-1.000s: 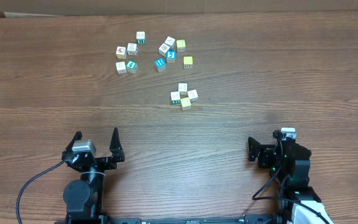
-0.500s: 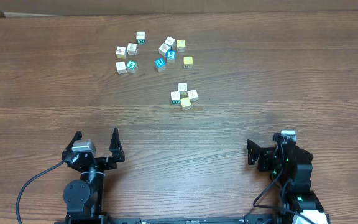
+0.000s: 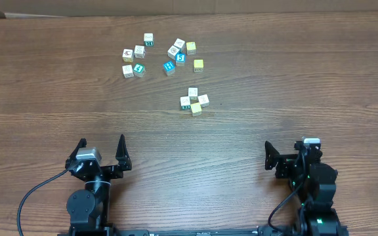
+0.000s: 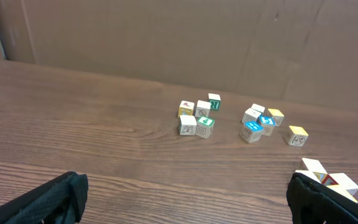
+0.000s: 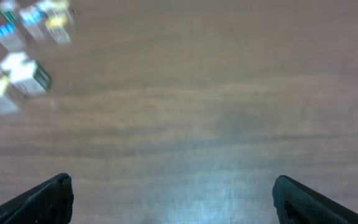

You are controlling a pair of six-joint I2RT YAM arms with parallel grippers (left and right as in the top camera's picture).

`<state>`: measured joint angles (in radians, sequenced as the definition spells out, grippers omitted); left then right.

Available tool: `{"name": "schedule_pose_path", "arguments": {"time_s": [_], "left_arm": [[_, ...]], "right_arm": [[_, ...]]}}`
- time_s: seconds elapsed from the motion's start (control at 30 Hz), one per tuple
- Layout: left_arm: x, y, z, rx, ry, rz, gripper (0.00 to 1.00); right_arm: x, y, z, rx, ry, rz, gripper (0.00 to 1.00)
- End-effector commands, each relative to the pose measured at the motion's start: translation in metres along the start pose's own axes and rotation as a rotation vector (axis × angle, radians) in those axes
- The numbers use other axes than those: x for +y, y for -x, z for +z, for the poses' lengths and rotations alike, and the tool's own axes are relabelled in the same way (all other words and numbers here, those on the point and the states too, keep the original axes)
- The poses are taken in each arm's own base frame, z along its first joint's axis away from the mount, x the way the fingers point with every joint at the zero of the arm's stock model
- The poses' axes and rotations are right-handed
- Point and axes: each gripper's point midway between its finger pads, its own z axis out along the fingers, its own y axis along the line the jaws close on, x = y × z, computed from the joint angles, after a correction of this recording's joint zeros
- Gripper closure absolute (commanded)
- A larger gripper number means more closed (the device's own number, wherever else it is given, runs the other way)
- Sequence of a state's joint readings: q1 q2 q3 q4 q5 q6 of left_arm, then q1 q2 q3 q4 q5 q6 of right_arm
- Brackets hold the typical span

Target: Form a circle

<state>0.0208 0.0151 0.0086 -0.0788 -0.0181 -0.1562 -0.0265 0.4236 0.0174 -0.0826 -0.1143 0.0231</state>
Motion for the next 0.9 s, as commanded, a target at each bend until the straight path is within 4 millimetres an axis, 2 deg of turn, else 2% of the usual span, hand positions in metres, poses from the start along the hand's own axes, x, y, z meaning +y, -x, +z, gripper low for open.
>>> {"name": "schedule_pose_path", "arguments": {"time_s": [0.0, 0.07, 0.4, 0.87], "left_arm": [[0.000, 0.001, 0.000, -0.007, -0.003, 0.014, 0.00], [0.000, 0.001, 0.000, -0.007, -0.003, 0.014, 0.00], [0.000, 0.001, 0.000, -0.007, -0.003, 0.014, 0.00], [0.000, 0.001, 0.000, -0.007, -0.003, 0.014, 0.00]], "right_arm": [[0.000, 0.017, -0.006, -0.089, -0.004, -0.008, 0.00], [0.003, 0.032, -0.012, -0.159, 0.007, -0.014, 0.00], [0.012, 0.081, -0.043, -0.405, 0.057, 0.082, 0.00], [0.013, 0.083, -0.044, -0.412, 0.062, 0.080, 0.00]]}}
